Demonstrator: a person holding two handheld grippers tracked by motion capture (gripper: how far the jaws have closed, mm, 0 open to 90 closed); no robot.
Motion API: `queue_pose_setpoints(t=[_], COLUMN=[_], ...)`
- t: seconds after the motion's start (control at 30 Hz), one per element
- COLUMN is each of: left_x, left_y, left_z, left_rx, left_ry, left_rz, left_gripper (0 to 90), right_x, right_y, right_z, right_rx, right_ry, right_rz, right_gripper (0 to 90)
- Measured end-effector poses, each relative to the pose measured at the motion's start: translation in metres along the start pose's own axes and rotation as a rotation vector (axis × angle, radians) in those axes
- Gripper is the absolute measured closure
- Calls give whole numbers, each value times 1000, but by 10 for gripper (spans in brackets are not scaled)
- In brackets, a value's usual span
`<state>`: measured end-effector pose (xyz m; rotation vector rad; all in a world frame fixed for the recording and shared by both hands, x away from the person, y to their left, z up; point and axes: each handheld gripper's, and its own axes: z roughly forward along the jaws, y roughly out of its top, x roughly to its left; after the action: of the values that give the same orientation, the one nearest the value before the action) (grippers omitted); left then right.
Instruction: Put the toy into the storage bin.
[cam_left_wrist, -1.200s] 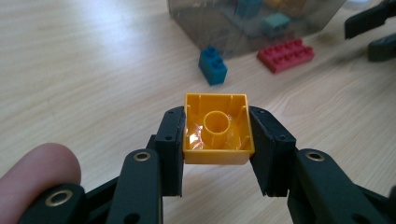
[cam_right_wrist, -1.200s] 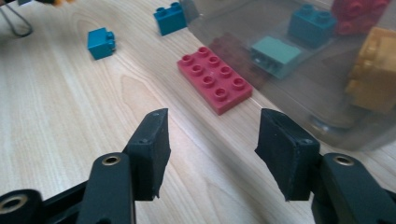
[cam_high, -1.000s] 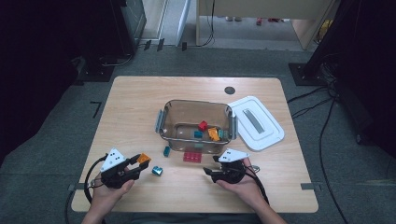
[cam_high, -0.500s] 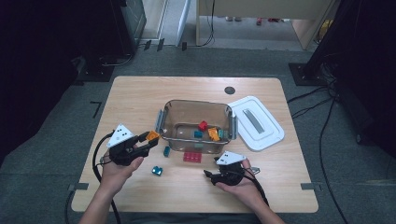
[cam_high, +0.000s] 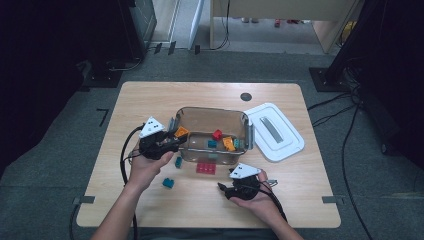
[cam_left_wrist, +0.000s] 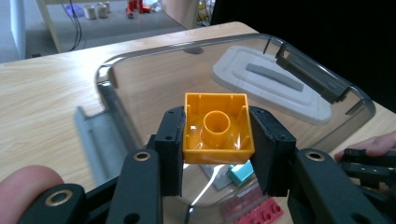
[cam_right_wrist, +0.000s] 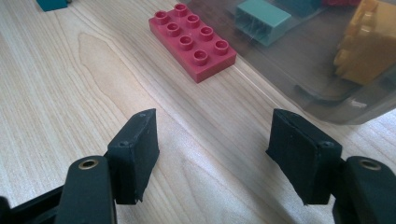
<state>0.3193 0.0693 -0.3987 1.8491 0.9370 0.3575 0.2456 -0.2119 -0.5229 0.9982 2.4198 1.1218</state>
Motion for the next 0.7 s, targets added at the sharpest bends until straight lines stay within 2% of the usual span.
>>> queue_pose_setpoints(t=[0.2, 0.37, 0.5, 0.7], left_x=[0, 3, 4, 7], left_y=[1, 1, -1, -7], left_z=[11, 13, 8, -6], left_rx=[14, 17, 1, -20], left_ry=[-12, -16, -18, -16], left_rz=[-7, -27, -26, -34], left_gripper=[589, 420, 355, 339], right_x=[0, 0, 0, 1], right_y=[0, 0, 1, 12], right_z=[0, 0, 0, 0], right_rx=[0, -1, -13, -55], right_ry=[0, 5, 18, 28], right_rz=[0, 4, 8, -5], right_gripper=[333, 339, 354, 400])
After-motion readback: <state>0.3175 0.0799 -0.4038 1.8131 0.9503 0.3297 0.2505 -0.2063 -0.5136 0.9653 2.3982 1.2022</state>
